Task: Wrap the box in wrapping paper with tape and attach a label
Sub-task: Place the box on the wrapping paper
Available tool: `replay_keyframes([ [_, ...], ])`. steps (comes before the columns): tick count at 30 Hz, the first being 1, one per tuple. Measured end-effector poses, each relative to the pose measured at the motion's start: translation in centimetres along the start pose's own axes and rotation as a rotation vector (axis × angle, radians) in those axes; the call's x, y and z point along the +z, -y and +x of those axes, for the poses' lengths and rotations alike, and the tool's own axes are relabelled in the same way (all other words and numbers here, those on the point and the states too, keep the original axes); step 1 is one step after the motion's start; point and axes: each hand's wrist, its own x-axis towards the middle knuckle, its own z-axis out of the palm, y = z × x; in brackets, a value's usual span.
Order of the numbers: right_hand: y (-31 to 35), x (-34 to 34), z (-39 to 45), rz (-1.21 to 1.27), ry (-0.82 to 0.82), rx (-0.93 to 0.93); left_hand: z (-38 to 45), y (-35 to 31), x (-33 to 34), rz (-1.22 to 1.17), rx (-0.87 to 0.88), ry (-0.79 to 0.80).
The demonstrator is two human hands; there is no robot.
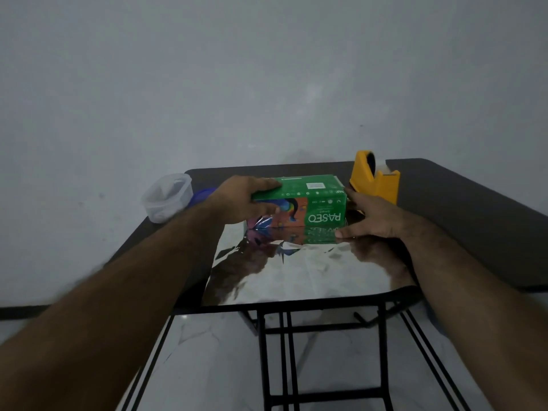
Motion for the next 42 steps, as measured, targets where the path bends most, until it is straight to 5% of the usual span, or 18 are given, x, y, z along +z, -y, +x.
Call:
replay_keyframes([
  [8,1.2,-0.7,-0.4,0.026,-0.114,-0.013,-0.4,0.1,0.1,-0.063,0.0,-0.01],
  [13,2.9,-3.2,2.7,0.105,-0.434,0.001,0.2,1.3,0.3,-0.635,-0.169,-0.379],
  [17,4.5,-4.8,6.1,0.271,-0.563,0.015,2.6,3.3,-0.5,-0.699,-0.321,-0.43],
  [27,4.5,-5.4,16.6,0.019,-0.348,0.199,10.6,9.0,0.2,-0.346,-0.456,-0.258],
  [38,1.6,-5.2,23.8,-0.654,0.101,0.294,15.2,14.6,3.2,0.147,-0.442,0.309],
  [42,0.0,-3.9,24.9,-0.704,0.217,0.333,15.8,15.0,3.2,0.193,-0.466,0.27],
])
